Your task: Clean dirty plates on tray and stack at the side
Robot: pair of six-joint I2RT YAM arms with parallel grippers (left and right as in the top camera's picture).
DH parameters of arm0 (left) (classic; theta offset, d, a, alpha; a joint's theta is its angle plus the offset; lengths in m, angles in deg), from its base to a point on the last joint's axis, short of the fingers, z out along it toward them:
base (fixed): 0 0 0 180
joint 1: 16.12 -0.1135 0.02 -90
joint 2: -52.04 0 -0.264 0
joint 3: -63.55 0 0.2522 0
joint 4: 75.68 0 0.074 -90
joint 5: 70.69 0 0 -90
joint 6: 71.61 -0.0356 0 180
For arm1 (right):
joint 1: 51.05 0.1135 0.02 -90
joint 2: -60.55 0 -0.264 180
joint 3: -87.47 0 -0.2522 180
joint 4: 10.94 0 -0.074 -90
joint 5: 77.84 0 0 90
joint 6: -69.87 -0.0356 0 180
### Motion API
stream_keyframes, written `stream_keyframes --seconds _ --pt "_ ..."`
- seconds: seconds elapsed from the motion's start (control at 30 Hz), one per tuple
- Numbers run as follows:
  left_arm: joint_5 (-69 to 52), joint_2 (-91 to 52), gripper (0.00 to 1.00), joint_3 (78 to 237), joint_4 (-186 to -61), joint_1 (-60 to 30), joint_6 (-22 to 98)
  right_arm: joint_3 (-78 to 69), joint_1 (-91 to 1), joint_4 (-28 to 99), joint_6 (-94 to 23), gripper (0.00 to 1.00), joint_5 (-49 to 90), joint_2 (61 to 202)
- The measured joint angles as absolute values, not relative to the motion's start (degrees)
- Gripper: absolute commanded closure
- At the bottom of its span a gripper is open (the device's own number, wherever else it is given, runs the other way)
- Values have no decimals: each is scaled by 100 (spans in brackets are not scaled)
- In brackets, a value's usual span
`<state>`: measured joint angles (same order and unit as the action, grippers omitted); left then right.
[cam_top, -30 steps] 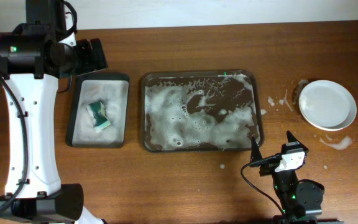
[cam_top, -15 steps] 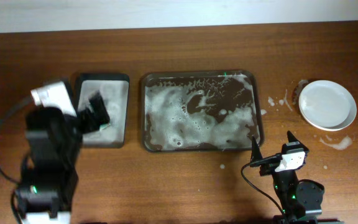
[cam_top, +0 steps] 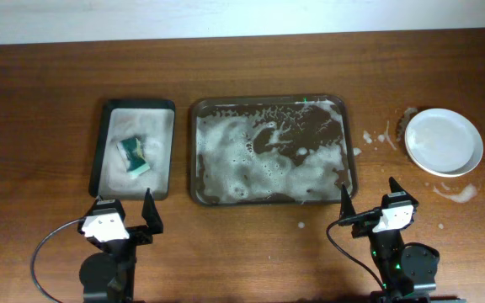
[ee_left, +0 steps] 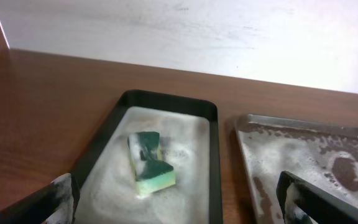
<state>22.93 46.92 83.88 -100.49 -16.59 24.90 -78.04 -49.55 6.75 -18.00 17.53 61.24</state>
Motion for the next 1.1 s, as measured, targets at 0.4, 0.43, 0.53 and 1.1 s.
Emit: stream_keyframes --seconds 0.4,0.43,0.53,1.1 --pt "2295 5122 1 7826 -9411 -2033 1790 -7804 -4955 675 -1797 2 1753 6124" --pt "2295 5122 1 7826 -9411 -2033 1790 -7804 -4955 675 -1802 1 1753 6124" --pt "2295 5122 1 7826 -9411 -2033 1790 -7804 -4955 675 -1800 1 1753 6124" --pt "2295 5122 1 7826 -9411 -2033 1790 -7804 -4955 675 -1795 2 1753 6124"
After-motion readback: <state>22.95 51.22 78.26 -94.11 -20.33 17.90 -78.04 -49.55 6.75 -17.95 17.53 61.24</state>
